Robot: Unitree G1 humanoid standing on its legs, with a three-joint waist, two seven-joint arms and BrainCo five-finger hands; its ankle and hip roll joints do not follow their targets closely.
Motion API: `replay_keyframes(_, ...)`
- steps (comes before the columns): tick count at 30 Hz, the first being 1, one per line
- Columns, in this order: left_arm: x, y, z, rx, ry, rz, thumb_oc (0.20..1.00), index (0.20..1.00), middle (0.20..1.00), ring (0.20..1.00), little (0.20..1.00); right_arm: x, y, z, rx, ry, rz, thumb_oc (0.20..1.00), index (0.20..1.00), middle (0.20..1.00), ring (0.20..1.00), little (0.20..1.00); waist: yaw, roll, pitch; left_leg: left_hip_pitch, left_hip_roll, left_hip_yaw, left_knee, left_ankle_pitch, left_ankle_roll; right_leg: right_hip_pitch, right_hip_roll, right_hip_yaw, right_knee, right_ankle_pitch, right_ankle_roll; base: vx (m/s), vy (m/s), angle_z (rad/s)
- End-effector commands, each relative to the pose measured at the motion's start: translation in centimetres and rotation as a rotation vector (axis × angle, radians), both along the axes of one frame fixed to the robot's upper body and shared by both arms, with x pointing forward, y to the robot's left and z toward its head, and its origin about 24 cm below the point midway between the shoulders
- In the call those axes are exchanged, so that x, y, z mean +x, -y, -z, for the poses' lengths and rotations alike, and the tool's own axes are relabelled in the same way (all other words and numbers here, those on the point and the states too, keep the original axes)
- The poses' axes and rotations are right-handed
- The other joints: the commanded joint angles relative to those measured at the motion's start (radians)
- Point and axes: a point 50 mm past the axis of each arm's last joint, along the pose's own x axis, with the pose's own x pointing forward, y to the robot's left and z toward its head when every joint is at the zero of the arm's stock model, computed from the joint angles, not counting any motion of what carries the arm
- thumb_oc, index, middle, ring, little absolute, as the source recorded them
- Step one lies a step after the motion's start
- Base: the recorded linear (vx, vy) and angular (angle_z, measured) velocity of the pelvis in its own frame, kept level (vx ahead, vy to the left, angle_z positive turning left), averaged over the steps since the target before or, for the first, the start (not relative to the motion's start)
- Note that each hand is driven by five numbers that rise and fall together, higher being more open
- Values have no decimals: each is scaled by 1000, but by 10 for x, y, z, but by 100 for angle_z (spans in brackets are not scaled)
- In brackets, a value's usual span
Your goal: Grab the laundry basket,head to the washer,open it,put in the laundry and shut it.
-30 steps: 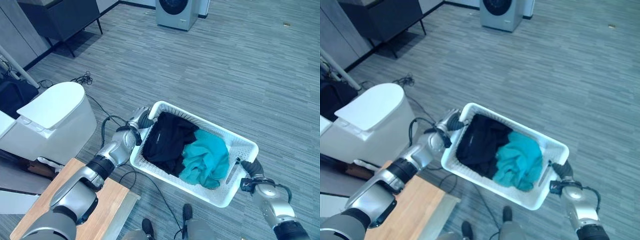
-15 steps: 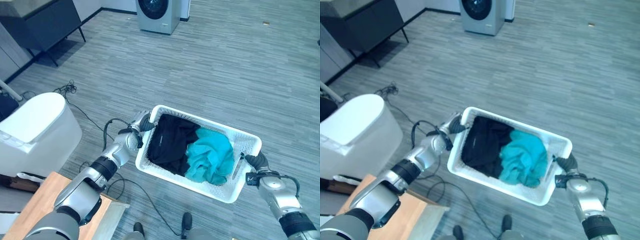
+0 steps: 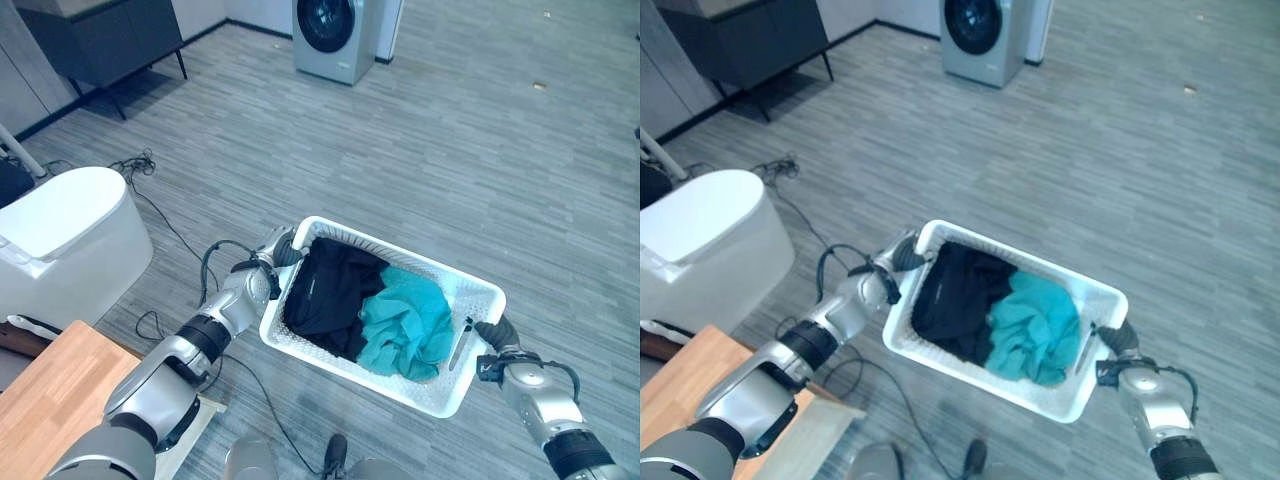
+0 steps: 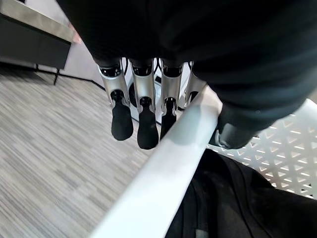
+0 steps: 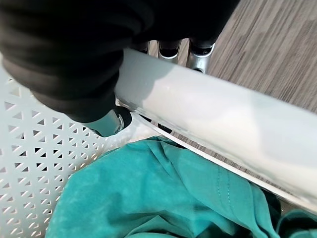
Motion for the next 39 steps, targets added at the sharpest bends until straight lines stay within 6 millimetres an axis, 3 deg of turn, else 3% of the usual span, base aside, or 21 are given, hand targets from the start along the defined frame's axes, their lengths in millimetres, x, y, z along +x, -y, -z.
replay_keyframes(1,14,47,-57,-78,170,138,200,200,200,200,200,45,-38,-64,80,328,-194,200,200,200,200,200,50,52,-55,-19,-26,23,-42,-7,24,70,50,68,99,-143,110,281,8,-62)
replay_keyframes(2,15,44,-56,-74,168,121,200,200,200,200,200,49,-45,-63,91,328,-205,200,200,200,200,200,59,47,-67,6,-45,-2,-64,-17,50,77,54,82,112,-158,105,327,3,-69)
replay_keyframes(4,16,42,-57,-65,174,118,200,200,200,200,200,51,-48,-63,111,335,-204,200,200,200,200,200,58,37,-74,19,-61,-29,-75,-20,63,77,51,87,142,-164,108,262,9,-76)
replay_keyframes(6,16,33,-57,-50,177,102,200,200,200,200,200,55,-64,-61,143,332,-244,200,200,200,200,200,56,22,-88,82,-61,-17,-103,-46,94,61,55,109,269,-172,137,332,69,-56)
replay_keyframes(8,16,21,-54,-46,172,72,200,200,200,200,200,59,-75,-61,137,324,-290,200,200,200,200,200,52,22,-90,137,-62,-8,-131,-61,118,11,39,137,409,-94,216,239,93,-51)
replay_keyframes(10,14,13,-50,-57,165,53,200,200,200,200,200,60,-83,-61,128,317,-325,200,200,200,200,200,37,35,-86,175,-61,-6,-148,-72,139,-37,26,161,534,-24,273,208,87,-56)
replay_keyframes(11,14,10,-46,-63,149,42,200,200,200,200,200,61,-87,-61,127,315,-342,200,200,200,200,200,33,42,-84,192,-59,-6,-156,-72,148,-64,17,166,597,-8,290,192,71,-40)
replay_keyframes(13,14,4,-44,-77,141,16,200,200,200,200,200,62,-89,-62,126,318,-342,200,200,200,200,200,23,63,-83,231,-49,-15,-194,-63,150,-114,8,175,635,-29,276,190,57,-23)
replay_keyframes(16,15,1,-42,-98,127,-4,200,200,200,200,200,63,-80,-66,106,327,-322,200,200,200,200,200,-3,88,-81,284,-47,-52,-250,-50,137,-193,21,217,539,-117,209,205,9,-13)
replay_keyframes(17,15,1,-39,-108,113,-11,200,200,200,200,200,62,-75,-67,94,328,-312,200,200,200,200,200,-17,92,-81,295,-45,-63,-256,-56,131,-216,25,246,475,-115,198,257,-52,19)
replay_keyframes(20,18,2,-37,-109,100,-29,200,200,200,200,200,62,-67,-74,71,337,-309,200,200,200,200,200,-44,96,-77,340,-48,-88,-243,-114,114,-261,-19,286,195,2,219,293,-90,28)
replay_keyframes(22,19,-6,-35,-101,99,-59,200,200,200,200,200,66,-67,-77,61,339,-322,200,200,200,200,200,-51,101,-73,385,-49,-97,-224,-160,107,-295,-47,237,88,46,235,363,-101,25)
replay_keyframes(25,20,-18,-35,-79,102,-95,200,200,200,200,200,69,-67,-81,50,342,-328,200,200,200,200,200,-60,99,-77,447,-51,-92,-207,-210,101,-323,-49,189,17,69,252,390,-93,1)
replay_keyframes(28,19,-23,-33,-57,99,-100,200,200,200,200,200,68,-67,-81,54,339,-336,200,200,200,200,200,-75,94,-103,500,-33,-104,-196,-242,83,-292,-54,179,26,100,251,536,-166,15)
replay_keyframes(31,18,-22,-33,-68,101,-94,200,200,200,200,200,63,-60,-82,43,337,-332,200,200,200,200,200,-96,104,-131,511,33,-84,-96,-196,30,-243,-32,160,80,113,211,448,-222,55)
replay_keyframes(33,18,-16,-30,-76,90,-74,200,200,200,200,200,57,-50,-82,56,348,-294,200,200,200,200,200,-111,100,-128,424,122,-58,155,-27,-5,-190,-9,137,129,77,163,507,-425,38)
replay_keyframes(34,18,-19,-33,-62,93,-72,200,200,200,200,200,55,-48,-81,78,356,-279,200,200,200,200,200,-103,74,-124,331,172,-36,373,80,1,-134,14,122,131,44,107,449,-517,65)
replay_keyframes(35,19,-19,-36,-64,101,-68,200,200,200,200,200,53,-46,-81,74,358,-268,200,200,200,200,200,-92,64,-114,299,196,-29,469,124,-1,-106,29,121,131,29,83,316,-400,62)
replay_keyframes(36,19,-18,-36,-65,101,-67,200,200,200,200,200,53,-45,-81,74,359,-267,200,200,200,200,200,-94,79,-108,291,213,-40,496,109,-8,-104,46,114,135,25,79,248,-253,11)
replay_keyframes(38,18,-14,-38,-85,109,-55,200,200,200,200,200,49,-43,-79,69,355,-251,200,200,200,200,200,-79,69,-92,230,271,-35,605,126,-11,-56,77,117,140,-27,51,261,-224,-12)
replay_keyframes(39,18,-14,-38,-86,109,-55,200,200,200,200,200,49,-42,-79,68,354,-251,200,200,200,200,200,-79,71,-92,229,273,-36,608,123,-12,-55,80,117,141,-28,50,294,-224,7)
